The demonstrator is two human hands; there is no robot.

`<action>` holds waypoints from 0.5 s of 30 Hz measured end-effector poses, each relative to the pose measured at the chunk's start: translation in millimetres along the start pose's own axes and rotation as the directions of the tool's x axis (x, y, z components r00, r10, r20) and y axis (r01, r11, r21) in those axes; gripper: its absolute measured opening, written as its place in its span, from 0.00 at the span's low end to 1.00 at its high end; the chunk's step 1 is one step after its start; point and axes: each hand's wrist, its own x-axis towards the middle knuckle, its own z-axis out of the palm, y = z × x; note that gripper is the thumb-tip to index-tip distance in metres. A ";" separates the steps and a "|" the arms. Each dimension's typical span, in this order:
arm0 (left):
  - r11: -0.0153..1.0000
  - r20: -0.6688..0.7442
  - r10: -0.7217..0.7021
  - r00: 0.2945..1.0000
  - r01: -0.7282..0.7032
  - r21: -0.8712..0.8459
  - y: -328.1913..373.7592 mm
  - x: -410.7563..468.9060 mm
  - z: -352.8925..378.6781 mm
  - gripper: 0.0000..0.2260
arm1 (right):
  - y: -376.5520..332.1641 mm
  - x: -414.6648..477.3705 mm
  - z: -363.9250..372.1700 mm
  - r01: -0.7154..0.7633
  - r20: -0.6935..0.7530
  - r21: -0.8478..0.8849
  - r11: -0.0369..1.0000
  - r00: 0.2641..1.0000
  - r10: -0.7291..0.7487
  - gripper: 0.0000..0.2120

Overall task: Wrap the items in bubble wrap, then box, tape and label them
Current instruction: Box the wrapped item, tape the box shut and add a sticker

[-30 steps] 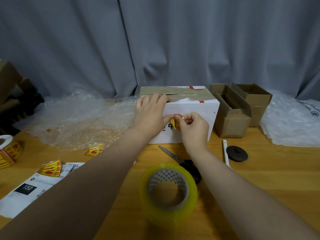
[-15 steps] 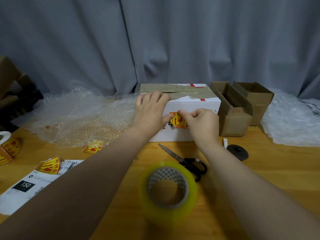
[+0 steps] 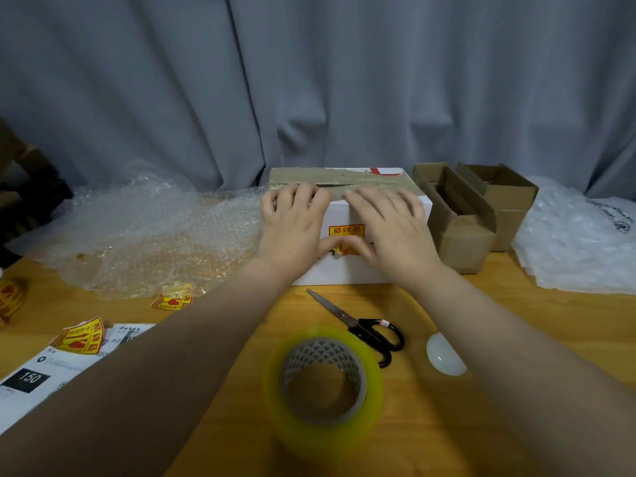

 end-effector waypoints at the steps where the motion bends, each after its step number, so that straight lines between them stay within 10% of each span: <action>1: 1.000 0.008 0.023 1.000 -0.023 -0.002 -2.5 -0.4 -0.3 0.28 | 1.7 0.5 2.5 -0.031 -0.011 -0.033 0.999 0.999 0.031 0.28; 8: 0.989 0.058 0.112 0.992 -0.118 0.093 -9.1 -4.7 3.8 0.38 | 10.9 -6.0 6.8 -0.014 0.083 -0.134 0.991 0.996 0.025 0.48; 15: 0.993 0.021 0.030 0.999 -0.033 0.112 0.2 -4.4 7.0 0.30 | 7.8 0.5 4.5 -0.082 -0.002 -0.047 0.995 0.997 0.082 0.31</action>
